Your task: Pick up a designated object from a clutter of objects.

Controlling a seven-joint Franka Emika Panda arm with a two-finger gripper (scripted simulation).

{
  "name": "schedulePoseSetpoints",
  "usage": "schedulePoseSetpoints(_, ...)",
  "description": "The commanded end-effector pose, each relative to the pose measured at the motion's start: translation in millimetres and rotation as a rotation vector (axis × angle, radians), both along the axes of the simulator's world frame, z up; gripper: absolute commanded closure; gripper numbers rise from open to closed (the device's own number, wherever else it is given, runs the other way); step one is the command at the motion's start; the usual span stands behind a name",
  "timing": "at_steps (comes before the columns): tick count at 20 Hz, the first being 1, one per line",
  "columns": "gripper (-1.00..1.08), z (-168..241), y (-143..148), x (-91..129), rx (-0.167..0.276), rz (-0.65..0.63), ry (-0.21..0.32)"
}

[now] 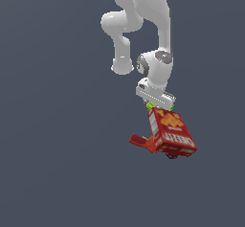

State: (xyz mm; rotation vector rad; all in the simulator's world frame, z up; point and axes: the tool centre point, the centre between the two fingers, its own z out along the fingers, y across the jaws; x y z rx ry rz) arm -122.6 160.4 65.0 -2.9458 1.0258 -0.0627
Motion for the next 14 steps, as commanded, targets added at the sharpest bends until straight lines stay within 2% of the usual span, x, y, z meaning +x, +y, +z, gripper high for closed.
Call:
schedulePoseSetpoints(1, 1.08, 7, -5, 2, 0.001, 0.001, -0.001)
schedulePoseSetpoints(14, 1.08, 74, -58, 14, 0.003, 0.008, 0.009)
